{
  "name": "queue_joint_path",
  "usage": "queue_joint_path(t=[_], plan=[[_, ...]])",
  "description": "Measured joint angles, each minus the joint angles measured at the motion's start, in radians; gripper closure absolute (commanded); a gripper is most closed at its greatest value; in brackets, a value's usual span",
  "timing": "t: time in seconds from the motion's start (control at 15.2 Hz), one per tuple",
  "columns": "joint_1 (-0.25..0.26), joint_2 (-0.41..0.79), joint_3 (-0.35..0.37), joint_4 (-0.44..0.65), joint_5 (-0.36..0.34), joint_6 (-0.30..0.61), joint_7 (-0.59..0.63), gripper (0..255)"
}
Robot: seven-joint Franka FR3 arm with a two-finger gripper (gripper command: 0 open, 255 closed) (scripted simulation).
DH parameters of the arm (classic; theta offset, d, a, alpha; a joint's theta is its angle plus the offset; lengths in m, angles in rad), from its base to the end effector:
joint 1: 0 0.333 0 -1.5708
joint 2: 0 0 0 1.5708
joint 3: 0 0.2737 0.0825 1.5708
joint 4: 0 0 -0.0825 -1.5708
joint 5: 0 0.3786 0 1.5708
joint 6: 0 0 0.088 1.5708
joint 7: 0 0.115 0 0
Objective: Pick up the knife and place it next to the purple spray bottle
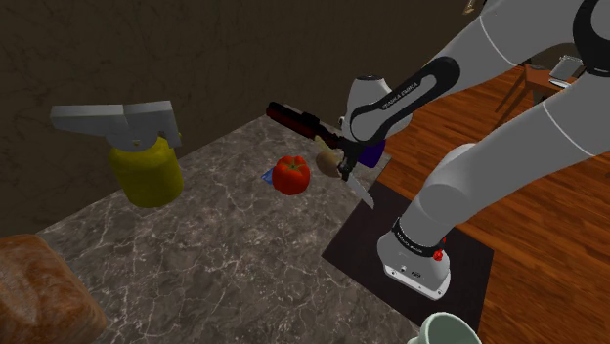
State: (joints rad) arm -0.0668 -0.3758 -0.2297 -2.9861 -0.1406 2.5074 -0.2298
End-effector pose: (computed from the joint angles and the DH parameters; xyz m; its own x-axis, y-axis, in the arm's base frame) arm 0.3045 -0.0765 0.2075 0.9923 0.0727 -0.1000 0.0693 -0.9969 -0.0368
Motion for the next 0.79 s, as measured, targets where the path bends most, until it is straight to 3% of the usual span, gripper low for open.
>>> queue_joint_path(t=[0.26,0.66,0.73,0.79], plan=[[0.008,0.067,-0.007,-0.006,0.007,0.073,-0.004,255],[0.008,0.075,-0.008,-0.007,0.007,0.083,-0.005,255],[0.008,0.075,-0.008,-0.007,0.007,0.083,-0.005,0],[0.008,0.075,-0.008,-0.007,0.007,0.083,-0.005,0]])
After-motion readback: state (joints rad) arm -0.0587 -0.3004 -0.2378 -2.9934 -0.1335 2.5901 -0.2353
